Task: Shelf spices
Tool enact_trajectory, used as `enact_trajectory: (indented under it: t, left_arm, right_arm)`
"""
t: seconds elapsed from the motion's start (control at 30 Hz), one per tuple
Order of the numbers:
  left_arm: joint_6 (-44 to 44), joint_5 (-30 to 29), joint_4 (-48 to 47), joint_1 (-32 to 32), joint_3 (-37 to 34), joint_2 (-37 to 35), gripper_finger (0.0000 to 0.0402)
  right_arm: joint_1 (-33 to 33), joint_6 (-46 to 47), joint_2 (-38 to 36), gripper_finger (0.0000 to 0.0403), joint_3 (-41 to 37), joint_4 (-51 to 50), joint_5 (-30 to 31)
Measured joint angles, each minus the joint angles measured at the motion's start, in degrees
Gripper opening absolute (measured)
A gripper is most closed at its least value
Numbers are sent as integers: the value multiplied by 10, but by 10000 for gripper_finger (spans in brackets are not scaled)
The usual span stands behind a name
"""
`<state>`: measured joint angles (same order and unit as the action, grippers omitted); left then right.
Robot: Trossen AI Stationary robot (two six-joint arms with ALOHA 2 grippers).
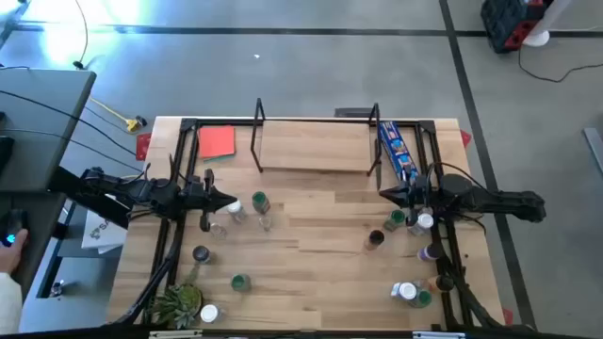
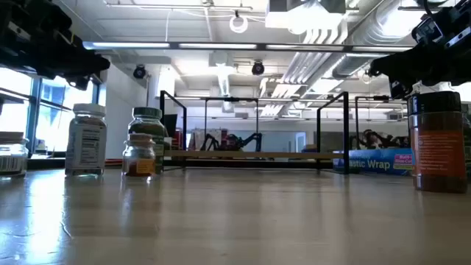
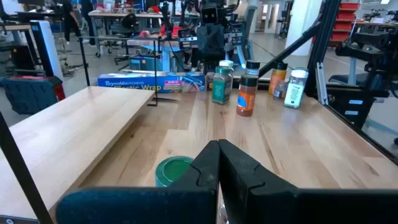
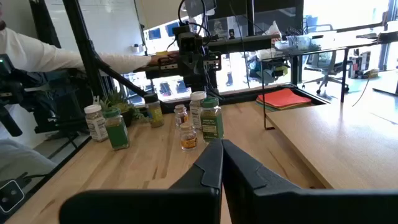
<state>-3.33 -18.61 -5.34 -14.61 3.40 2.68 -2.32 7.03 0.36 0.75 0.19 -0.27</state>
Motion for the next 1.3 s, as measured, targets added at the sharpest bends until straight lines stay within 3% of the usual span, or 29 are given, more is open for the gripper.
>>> enact_trajectory:
  t: [1.23, 1.3]
  left_arm:
    - [0, -1, 0, 0, 0, 0, 1]
    - [2, -40, 16, 0, 0, 1, 1]
  right_arm:
    - [0, 0, 0, 0, 0, 0, 0]
    - [0, 0, 0, 0, 0, 0, 0]
